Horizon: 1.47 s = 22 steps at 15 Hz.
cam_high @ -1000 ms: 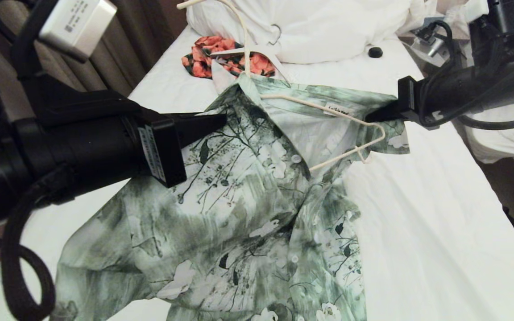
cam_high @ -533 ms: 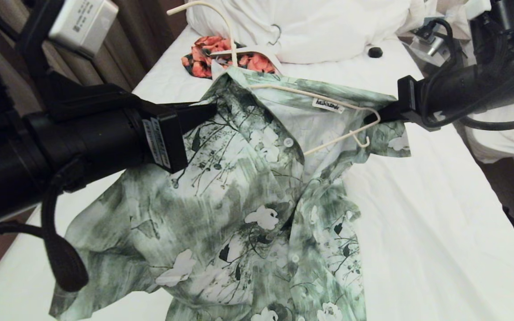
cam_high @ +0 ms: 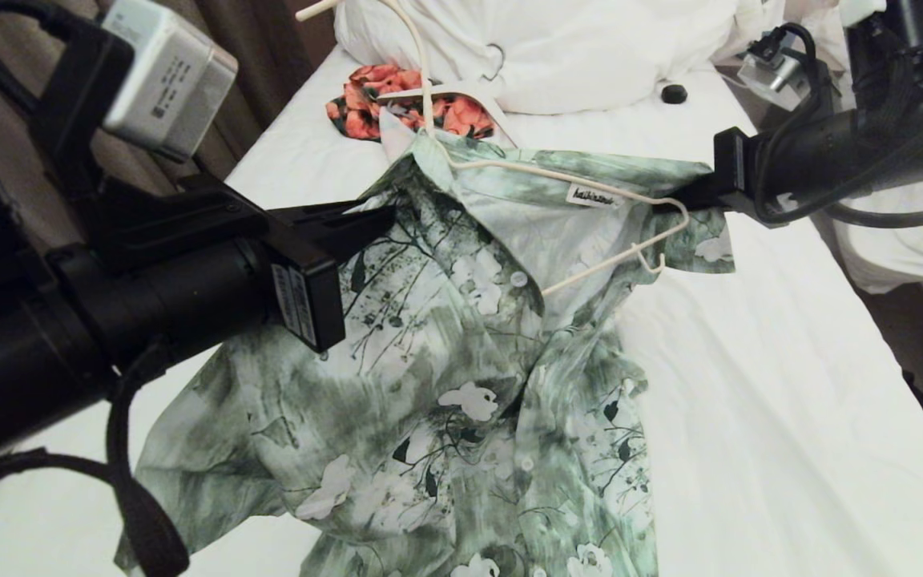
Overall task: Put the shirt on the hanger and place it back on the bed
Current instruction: Hook the other side of the shirt onto the hanger
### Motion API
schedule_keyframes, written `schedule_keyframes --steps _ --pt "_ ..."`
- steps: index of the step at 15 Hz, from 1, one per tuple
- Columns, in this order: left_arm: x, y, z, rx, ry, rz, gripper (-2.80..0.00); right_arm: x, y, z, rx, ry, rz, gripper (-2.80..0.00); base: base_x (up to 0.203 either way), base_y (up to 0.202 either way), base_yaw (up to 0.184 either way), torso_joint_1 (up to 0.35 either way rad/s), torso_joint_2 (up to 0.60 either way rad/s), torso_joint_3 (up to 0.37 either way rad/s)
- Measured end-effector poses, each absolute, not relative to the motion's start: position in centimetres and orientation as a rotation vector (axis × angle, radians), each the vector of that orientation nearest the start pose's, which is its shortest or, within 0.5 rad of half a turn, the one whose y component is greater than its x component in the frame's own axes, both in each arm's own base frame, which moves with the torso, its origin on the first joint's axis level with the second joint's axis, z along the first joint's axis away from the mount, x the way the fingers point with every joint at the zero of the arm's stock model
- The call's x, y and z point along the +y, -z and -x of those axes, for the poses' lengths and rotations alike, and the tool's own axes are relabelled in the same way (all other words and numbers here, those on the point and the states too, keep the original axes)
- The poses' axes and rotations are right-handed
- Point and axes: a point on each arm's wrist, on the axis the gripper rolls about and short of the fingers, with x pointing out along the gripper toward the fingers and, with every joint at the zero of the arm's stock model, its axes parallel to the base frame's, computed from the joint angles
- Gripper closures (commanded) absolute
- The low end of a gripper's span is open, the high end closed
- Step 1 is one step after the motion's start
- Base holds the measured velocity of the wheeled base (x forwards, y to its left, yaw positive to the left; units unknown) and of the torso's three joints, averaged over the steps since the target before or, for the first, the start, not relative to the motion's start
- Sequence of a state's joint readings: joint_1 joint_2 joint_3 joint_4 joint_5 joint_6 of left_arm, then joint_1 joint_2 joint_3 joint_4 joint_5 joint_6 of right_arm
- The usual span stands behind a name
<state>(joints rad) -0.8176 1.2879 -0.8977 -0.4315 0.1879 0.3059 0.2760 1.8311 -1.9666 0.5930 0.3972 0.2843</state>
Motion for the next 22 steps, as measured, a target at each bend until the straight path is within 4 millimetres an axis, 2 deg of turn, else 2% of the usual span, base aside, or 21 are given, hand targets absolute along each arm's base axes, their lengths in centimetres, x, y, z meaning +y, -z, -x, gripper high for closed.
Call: schedule_keyframes --steps 4,7,12,16,19,22 --pt "-15.1 -28.7 -13.9 -0.131 0.628 -0.349 0.0 10.0 -34.2 -32.2 0.537 -0.595 -0.296 0.0 0.0 0.0 0.0 0.0 0.0 0.0" --pt "-14.9 -28.5 -14.0 -0.13 0.571 -0.407 0.0 10.3 -33.8 -32.2 0.564 -0.597 -0.296 0.0 0.0 0.0 0.0 0.0 0.0 0.0" --pt "-14.5 -29.1 -14.2 -0.214 0.532 -0.346 0.0 10.5 -34.0 -32.2 0.551 -0.605 -0.295 0.0 0.0 0.0 0.0 0.0 0.0 0.0" --pt "-13.5 -28.1 -14.9 -0.256 0.469 -0.328 0.0 10.4 -34.5 -31.6 0.542 -0.605 -0.306 0.0 0.0 0.0 0.0 0.0 0.0 0.0" --pt "-13.3 -28.0 -15.1 -0.261 0.446 -0.358 0.0 10.7 -35.4 -30.5 0.52 -0.612 -0.297 0.0 0.0 0.0 0.0 0.0 0.0 0.0" --pt "-13.5 -28.2 -14.5 -0.277 0.469 -0.361 0.0 11.0 -35.6 -30.3 0.502 -0.58 -0.284 0.0 0.0 0.0 0.0 0.0 0.0 0.0"
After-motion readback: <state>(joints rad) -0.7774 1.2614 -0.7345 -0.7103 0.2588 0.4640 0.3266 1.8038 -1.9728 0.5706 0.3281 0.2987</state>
